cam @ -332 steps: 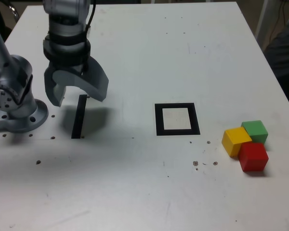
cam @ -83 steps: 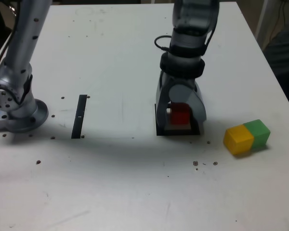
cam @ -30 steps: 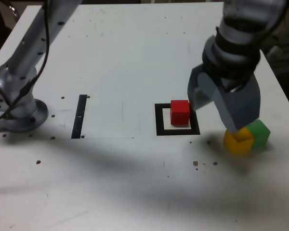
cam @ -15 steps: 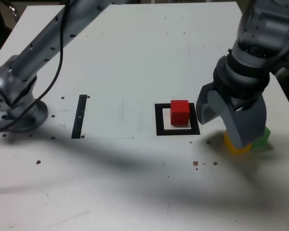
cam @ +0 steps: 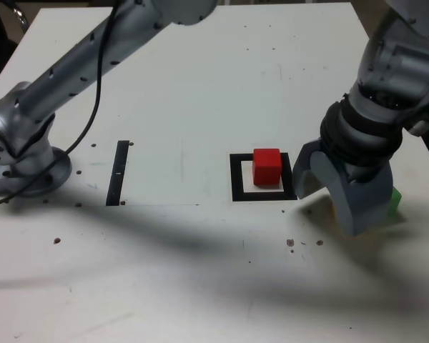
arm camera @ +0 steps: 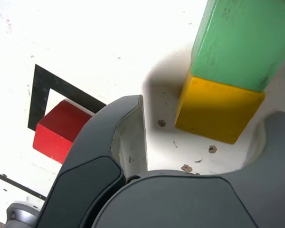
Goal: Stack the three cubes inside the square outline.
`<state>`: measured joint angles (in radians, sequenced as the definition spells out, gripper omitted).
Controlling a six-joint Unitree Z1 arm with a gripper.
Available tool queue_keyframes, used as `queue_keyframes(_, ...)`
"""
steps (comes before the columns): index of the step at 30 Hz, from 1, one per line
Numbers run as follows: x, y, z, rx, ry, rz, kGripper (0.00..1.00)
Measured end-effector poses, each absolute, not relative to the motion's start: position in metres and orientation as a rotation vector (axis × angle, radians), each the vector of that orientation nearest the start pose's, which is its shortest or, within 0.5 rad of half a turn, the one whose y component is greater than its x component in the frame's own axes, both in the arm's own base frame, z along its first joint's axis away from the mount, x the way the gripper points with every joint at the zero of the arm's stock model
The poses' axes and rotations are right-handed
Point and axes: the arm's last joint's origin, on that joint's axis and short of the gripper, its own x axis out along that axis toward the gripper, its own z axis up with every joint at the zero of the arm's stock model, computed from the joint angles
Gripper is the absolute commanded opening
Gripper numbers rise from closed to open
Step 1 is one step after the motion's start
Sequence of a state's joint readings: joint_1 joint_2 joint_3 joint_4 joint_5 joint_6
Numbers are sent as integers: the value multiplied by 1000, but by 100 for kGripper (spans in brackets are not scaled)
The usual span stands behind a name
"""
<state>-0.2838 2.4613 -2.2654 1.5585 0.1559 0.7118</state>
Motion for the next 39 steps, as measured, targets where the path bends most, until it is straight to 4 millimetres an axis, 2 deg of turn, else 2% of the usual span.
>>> queue_keyframes(5,462,-127,215,899,1640,-706,41)
queue_keyframes(8,464,-127,214,897,1634,-706,34)
queue_keyframes(24,463,-128,215,882,1640,-716,33)
queue_keyframes(30,460,-127,218,851,1663,-668,33)
queue_keyframes(35,447,-122,245,803,1656,-567,33)
queue_keyframes(39,428,-114,267,772,1677,-450,33)
